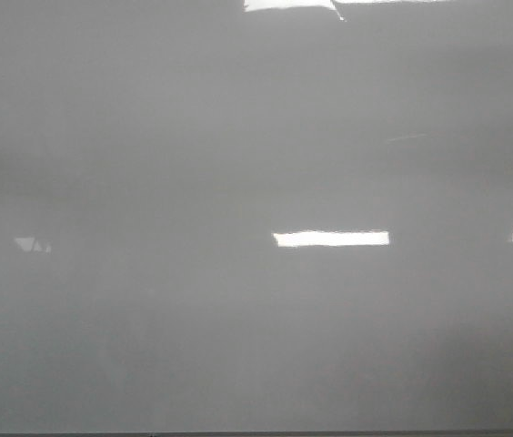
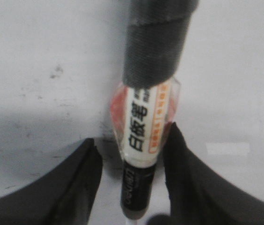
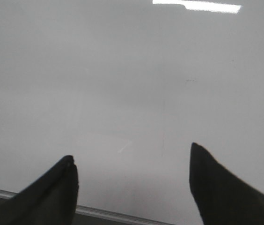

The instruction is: Write number 6 on whiteboard

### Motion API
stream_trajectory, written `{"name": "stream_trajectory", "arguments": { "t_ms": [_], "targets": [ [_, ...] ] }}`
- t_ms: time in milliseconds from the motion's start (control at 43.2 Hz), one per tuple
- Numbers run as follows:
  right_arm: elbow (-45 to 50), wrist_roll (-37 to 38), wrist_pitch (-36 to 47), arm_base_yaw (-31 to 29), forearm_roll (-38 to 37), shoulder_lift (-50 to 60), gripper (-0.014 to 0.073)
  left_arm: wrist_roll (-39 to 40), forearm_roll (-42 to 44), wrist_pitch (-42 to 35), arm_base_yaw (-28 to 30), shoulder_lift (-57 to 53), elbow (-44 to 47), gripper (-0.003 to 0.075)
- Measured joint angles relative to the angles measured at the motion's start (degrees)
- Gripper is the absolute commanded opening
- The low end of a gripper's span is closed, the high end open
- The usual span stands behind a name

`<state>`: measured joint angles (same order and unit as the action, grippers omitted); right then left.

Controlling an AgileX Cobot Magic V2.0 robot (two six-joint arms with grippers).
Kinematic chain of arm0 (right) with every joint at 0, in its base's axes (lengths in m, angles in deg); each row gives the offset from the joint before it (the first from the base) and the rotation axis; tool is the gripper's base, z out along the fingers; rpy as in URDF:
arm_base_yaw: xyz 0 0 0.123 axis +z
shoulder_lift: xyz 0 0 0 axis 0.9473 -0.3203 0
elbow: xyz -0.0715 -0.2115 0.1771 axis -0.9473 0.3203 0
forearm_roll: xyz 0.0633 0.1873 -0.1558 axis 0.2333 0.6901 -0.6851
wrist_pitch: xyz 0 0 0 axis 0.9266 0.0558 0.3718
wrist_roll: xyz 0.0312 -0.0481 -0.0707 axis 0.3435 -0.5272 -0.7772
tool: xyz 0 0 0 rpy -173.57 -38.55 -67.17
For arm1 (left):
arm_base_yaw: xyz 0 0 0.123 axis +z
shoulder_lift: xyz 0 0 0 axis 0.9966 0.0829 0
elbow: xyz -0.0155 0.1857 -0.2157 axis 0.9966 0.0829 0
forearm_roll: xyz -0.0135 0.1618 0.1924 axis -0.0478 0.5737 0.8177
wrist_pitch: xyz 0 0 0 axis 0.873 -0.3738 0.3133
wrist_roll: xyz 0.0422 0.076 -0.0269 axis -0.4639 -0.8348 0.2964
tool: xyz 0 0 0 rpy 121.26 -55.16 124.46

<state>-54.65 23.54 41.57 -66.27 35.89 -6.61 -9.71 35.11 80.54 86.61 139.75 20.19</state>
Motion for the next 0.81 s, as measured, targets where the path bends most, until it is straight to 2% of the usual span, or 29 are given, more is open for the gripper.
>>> {"name": "stream_trajectory", "arguments": {
  "t_ms": [139, 324, 486, 602, 811],
  "targets": [
    [0.0, 0.0, 0.0, 0.0, 0.0, 0.0, 0.0528, 0.0, 0.28, -0.12, -0.49, -0.02, 0.0, 0.0071],
    [0.0, 0.0, 0.33, 0.0, 0.0, 0.0, 0.0528, 0.0, 0.53, 3.26, -0.49, -1.36, -0.22, -0.002],
    [0.0, 0.0, 0.85, 0.0, 0.0, 0.0, 0.0528, -0.16, 0.53, 12.86, -1.01, -7.3, -2.63, -0.002],
    [0.0, 0.0, 0.96, 0.0, 0.0, 0.0, 0.0528, -2.43, 0.53, 22.7, -2.85, -12.56, -6.4, -0.002],
    [-3.76, 0.0, -3.31, 0.0, 0.0, -1.81, 0.0528, -13.38, -1.2, 43.44, -9.75, -17.32, -15.4, -0.002]
  ]
}}
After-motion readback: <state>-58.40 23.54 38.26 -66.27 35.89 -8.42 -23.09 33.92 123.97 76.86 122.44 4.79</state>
